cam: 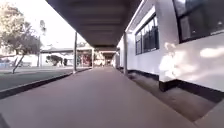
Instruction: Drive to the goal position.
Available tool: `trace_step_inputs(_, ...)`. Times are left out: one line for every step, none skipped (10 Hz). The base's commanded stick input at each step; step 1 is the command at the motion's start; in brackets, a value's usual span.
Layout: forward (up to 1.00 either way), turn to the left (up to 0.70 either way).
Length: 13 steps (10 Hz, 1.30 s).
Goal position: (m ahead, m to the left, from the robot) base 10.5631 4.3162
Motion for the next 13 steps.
trace_step_inputs(0.7,0.0)
trace_step_inputs(0.7,0.0)
trace_step_inputs(0.7,0.0)
trace_step_inputs(0.7,0.0)
trace_step_inputs(0.7,0.0)
trace_step_inputs(0.7,0.0)
trace_step_inputs(0.7,0.0)
trace_step_inputs(0.7,0.0)
trace_step_inputs(0.7,0.0)
trace_step_inputs(0.7,0.0)
trace_step_inputs(0.7,0.0)
trace_step_inputs(0.7,0.0)
trace_step_inputs(0.7,0.0)
